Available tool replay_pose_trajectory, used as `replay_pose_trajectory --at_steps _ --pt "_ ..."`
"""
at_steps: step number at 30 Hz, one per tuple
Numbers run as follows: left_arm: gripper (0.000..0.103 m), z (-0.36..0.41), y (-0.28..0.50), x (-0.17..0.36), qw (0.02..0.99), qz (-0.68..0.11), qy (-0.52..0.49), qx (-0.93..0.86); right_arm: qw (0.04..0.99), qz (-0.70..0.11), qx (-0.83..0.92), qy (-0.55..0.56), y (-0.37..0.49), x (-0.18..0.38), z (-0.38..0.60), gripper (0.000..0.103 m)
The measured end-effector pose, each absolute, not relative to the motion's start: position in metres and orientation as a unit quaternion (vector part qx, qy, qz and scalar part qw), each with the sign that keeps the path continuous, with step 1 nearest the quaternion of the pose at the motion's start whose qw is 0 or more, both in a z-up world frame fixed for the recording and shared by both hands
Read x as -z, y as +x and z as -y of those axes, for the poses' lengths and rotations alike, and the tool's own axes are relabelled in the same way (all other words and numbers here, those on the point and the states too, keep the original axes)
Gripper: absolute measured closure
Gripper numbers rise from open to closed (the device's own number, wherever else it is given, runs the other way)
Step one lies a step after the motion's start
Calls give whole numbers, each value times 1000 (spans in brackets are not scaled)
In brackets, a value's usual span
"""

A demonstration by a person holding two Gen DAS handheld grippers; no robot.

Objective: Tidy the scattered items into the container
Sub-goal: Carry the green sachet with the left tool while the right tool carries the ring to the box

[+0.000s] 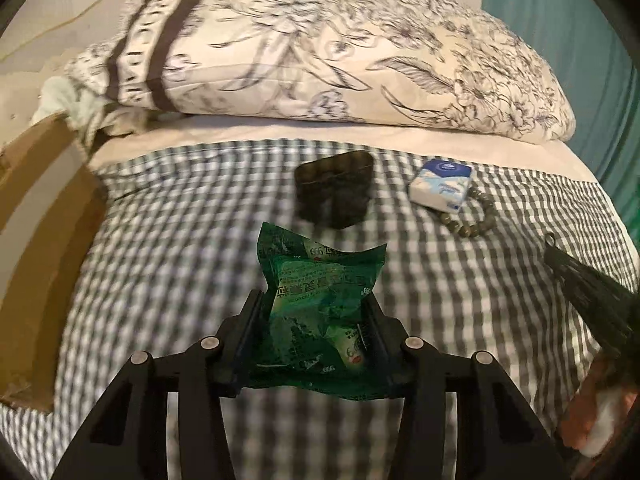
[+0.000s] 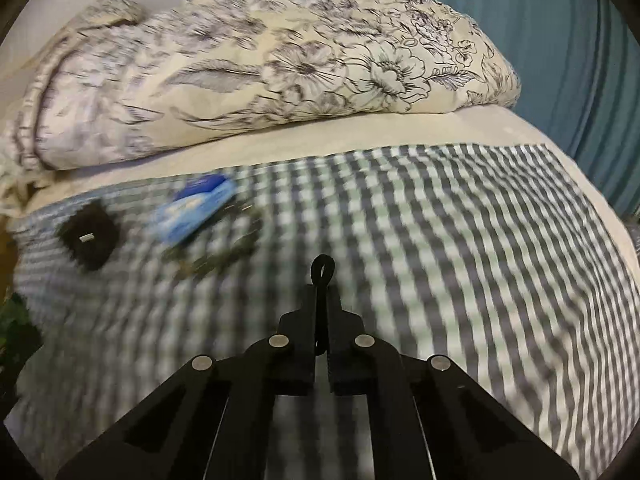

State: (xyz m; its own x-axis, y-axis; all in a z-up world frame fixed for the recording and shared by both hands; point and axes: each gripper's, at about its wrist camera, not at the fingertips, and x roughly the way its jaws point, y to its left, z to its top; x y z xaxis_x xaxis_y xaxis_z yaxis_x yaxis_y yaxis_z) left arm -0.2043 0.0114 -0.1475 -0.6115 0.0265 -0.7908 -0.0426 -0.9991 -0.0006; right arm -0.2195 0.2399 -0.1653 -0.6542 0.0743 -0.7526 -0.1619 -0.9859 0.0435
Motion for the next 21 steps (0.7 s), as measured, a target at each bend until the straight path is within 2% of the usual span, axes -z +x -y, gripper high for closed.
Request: replay_pose_trajectory --at_steps 4,21 --pt "54 7 -182 131 17 5 -432 -902 16 -72 -908 -412 -186 144 -223 99" --pt "54 96 -104 60 -24 30 -397 -917 -79 -43 -923 -374 -108 55 -92 99"
